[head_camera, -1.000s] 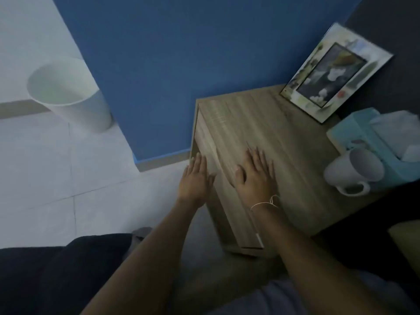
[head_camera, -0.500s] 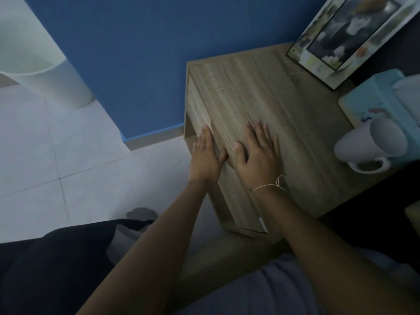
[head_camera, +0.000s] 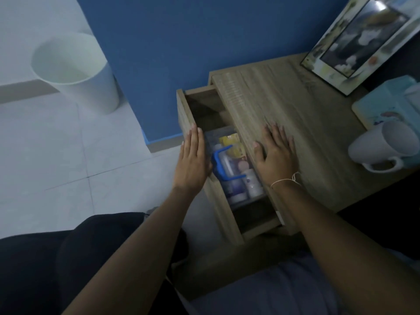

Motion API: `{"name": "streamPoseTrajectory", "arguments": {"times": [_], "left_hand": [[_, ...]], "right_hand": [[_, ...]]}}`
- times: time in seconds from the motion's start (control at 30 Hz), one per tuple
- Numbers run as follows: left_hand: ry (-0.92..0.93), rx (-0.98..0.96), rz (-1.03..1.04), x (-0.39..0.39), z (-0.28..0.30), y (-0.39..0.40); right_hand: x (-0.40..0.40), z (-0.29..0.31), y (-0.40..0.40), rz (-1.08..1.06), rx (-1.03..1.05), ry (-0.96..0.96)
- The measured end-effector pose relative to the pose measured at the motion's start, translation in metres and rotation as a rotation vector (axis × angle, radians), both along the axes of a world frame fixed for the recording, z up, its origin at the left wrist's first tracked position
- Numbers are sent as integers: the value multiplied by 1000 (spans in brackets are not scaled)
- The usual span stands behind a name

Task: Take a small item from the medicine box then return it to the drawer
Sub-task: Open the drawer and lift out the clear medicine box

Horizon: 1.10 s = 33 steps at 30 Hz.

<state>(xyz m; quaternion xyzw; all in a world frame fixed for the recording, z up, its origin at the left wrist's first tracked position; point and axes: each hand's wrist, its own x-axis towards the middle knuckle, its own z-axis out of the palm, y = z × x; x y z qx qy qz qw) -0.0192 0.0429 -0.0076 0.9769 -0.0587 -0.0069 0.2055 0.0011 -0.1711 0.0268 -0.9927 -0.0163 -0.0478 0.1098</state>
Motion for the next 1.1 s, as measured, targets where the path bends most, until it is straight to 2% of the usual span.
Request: {"name": "streamPoseTrajectory", "arguments": {"times": [0.37, 0.93, 1.03, 1.1], "left_hand": [[33, 305, 46, -29, 16, 69], [101, 373, 40, -39, 43, 86], [55, 341, 10, -27, 51, 74], [19, 289, -31, -13, 55, 63]], "right_hand": [[1, -7, -1, -2, 7, -38], [-1, -1, 2, -8, 20, -7], [-8, 9, 11, 88, 6, -67], [-21, 14, 31, 121, 86, -155]]}}
